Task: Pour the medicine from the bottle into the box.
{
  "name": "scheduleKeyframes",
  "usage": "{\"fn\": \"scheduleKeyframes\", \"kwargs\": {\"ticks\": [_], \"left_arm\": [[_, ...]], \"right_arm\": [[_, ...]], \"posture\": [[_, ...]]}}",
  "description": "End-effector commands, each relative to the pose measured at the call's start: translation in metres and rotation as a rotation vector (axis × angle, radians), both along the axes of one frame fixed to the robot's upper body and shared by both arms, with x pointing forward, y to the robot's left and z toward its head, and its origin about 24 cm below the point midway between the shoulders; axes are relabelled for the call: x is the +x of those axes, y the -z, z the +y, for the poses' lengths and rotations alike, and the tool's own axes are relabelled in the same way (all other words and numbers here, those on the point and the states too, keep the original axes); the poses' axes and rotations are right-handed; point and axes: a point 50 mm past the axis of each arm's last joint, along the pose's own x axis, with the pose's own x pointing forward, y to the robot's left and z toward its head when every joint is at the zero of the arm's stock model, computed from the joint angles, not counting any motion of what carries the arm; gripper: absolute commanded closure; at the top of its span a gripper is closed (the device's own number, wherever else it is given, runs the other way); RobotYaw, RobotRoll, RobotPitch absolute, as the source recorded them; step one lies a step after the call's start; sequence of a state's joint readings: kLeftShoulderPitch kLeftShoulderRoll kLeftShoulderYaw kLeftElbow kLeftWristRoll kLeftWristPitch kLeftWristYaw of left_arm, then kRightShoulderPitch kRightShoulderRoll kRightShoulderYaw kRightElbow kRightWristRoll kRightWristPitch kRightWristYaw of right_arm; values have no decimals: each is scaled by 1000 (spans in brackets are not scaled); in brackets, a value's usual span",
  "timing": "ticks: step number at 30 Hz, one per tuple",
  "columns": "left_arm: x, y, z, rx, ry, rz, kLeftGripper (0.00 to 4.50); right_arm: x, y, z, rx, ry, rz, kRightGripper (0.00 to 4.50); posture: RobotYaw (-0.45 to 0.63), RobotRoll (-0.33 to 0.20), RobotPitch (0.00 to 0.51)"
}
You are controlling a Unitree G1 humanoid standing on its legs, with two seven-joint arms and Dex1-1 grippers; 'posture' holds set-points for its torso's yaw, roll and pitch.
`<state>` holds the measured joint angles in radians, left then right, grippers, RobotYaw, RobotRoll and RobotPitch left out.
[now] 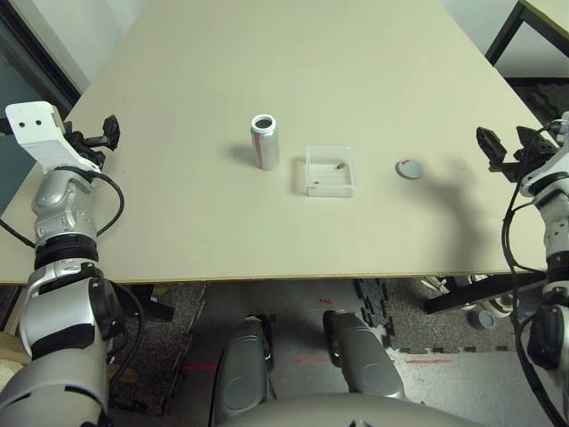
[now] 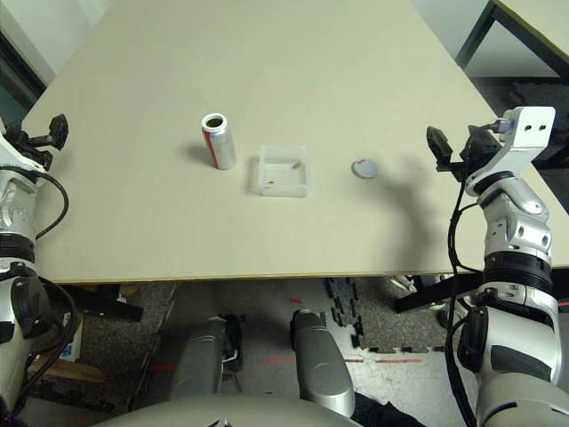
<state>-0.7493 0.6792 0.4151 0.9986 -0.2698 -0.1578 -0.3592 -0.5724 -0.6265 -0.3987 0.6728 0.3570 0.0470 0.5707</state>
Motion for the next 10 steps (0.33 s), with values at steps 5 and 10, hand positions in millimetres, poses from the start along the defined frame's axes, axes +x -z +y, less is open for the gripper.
{"fn": "scheduleKeyframes", "kwargs": {"ticks": [5, 10], "left_arm": [[0, -1, 0, 25, 2, 2, 23], [0, -3, -1, 28, 2, -7, 23]], "right_arm": [[6, 6, 9, -2, -29, 11, 0], [9, 6, 12, 1, -37, 8, 0]], "posture": [[-167, 0, 197], [-154, 0, 188]]}}
